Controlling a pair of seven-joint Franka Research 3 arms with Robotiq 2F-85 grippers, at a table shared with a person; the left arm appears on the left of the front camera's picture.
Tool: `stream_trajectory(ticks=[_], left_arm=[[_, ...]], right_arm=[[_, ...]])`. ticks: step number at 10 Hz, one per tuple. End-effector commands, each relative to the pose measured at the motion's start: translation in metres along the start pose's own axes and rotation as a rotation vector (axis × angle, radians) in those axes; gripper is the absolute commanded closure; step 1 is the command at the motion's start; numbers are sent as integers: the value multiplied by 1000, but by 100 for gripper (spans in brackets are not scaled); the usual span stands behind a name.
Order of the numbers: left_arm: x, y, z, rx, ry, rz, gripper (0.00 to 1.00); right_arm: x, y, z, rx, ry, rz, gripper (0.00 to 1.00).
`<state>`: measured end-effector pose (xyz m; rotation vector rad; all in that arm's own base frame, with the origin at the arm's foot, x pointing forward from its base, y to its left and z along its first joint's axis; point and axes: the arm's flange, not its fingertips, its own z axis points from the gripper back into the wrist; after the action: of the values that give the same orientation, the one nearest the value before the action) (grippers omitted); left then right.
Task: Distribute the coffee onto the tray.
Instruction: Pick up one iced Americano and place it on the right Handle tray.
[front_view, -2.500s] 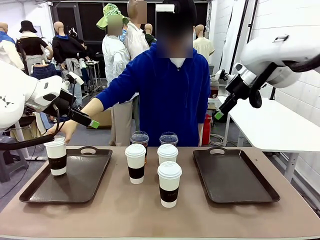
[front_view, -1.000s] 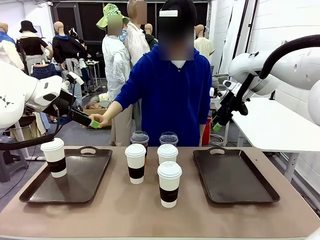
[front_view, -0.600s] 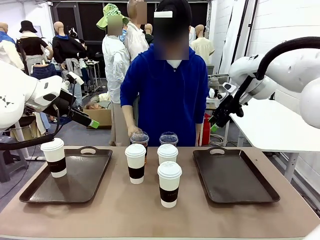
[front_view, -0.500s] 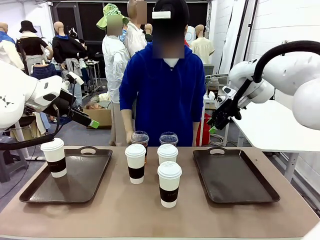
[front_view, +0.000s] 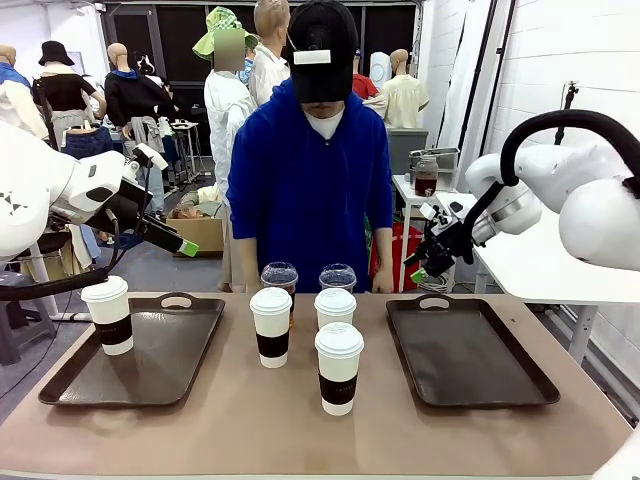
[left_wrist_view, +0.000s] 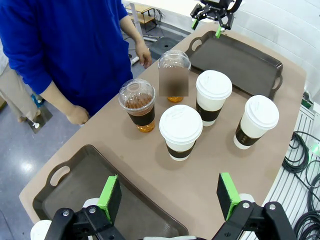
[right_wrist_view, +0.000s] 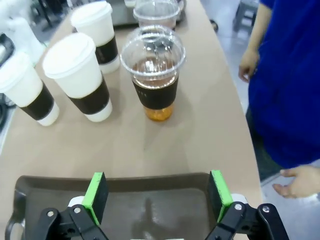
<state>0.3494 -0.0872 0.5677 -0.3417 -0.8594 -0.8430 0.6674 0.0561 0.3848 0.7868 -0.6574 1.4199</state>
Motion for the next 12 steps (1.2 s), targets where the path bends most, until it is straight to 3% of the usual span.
stream_trajectory(ticks=[1, 5, 12], left_arm=[[-1, 1, 0, -4, -4, 4, 0], [-1, 1, 0, -4, -4, 4, 0], [-1, 1, 0, -4, -4, 4, 0]], right_arm=[[-17, -13, -8, 37, -115, 5, 0], [-54, -30, -37, 29, -277, -49, 0], [-33, -44, -84, 66, -351, -52, 0]])
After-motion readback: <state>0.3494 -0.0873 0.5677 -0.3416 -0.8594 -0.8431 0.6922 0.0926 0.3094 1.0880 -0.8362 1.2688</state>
